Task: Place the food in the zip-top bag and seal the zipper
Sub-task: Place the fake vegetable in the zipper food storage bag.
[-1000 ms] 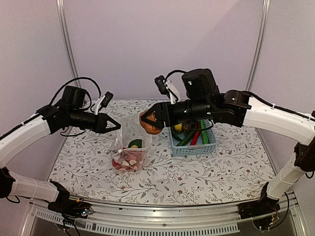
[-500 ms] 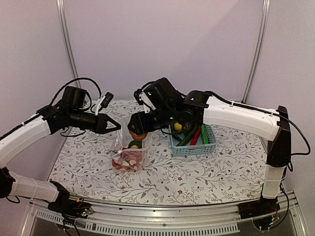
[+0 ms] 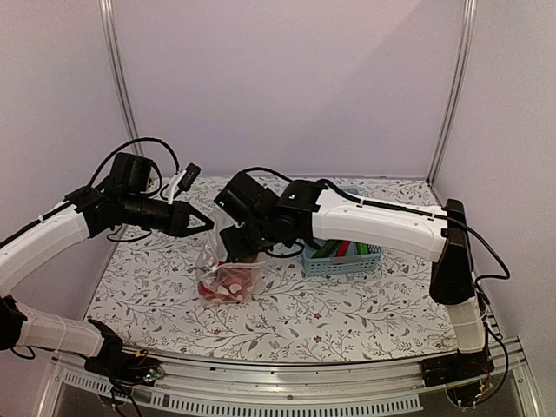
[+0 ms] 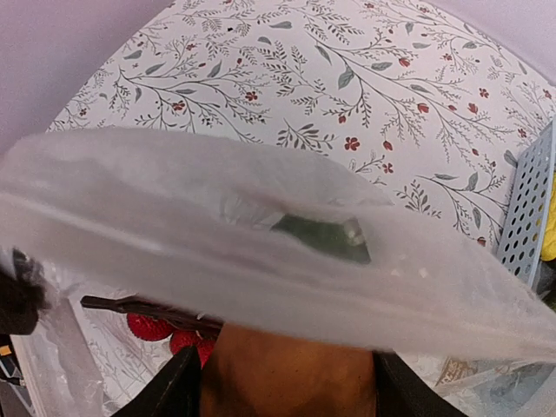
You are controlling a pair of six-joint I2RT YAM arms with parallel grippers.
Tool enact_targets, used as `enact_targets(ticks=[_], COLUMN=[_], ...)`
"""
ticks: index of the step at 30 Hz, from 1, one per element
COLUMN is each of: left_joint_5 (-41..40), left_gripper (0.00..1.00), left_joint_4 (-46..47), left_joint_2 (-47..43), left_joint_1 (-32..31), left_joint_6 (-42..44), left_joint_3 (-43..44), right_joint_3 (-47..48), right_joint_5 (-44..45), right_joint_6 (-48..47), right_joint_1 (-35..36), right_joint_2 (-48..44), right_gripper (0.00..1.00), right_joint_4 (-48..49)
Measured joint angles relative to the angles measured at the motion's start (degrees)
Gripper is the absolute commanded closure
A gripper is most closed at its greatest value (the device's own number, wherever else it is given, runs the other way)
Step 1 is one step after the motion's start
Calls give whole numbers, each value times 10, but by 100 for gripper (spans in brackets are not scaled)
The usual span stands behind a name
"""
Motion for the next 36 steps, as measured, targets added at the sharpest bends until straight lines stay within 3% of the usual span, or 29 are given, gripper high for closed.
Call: enact_targets(ticks=[10,25,30,36], left_joint_5=[1,1,0,-2], left_gripper=[100,100,100,100], left_joint_4=[0,0,0,0], left_joint_2=[0,0,0,0], left_joint_1=[0,0,0,0], left_joint_6=[-1,-1,-1,-1], left_joint_3=[0,0,-1,-1], right_joint_3=[0,-1,-30,-157], right_joint_5=[38,37,-2,-99], right_joint_6=[-1,-9,-11,-14], right_joint_1=[-1,-1,-1,-2], right_joint_2=[5,5,-11,-101], right_gripper=[23,26,26,26], right_joint_4=[-27,-24,14,136])
